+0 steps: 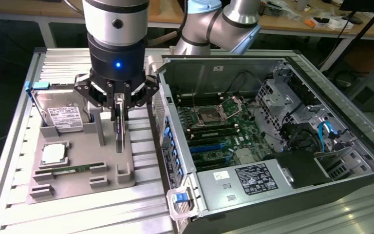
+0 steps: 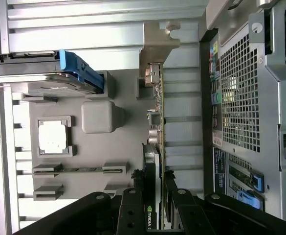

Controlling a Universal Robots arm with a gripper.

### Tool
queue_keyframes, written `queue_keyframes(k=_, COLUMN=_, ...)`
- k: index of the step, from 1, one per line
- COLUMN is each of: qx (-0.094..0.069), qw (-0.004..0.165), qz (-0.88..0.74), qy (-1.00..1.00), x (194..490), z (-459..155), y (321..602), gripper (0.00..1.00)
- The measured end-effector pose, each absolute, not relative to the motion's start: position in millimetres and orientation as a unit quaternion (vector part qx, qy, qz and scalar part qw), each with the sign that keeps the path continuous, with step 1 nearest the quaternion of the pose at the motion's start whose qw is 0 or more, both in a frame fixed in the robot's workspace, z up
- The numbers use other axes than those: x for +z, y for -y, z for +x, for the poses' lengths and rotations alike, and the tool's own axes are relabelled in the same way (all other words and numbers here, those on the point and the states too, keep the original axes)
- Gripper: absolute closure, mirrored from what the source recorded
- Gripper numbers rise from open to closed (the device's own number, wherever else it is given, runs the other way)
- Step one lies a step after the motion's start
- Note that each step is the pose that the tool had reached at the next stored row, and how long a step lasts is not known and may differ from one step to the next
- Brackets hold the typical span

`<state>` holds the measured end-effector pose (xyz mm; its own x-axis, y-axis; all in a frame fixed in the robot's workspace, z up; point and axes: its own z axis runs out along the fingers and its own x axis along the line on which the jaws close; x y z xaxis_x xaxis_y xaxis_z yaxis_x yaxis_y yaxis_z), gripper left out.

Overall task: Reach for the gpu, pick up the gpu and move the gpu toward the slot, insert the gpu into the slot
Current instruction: 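Pick up the gpu and move the gpu toward the slot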

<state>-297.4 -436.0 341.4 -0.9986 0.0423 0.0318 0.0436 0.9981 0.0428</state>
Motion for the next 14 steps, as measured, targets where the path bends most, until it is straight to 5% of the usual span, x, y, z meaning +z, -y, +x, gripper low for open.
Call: queue_keyframes(k=14, qx=-0.022, qw=0.014, qz=-0.021, qy=0.999, x=380.4, z=-297.4, y=436.0, gripper=0.73)
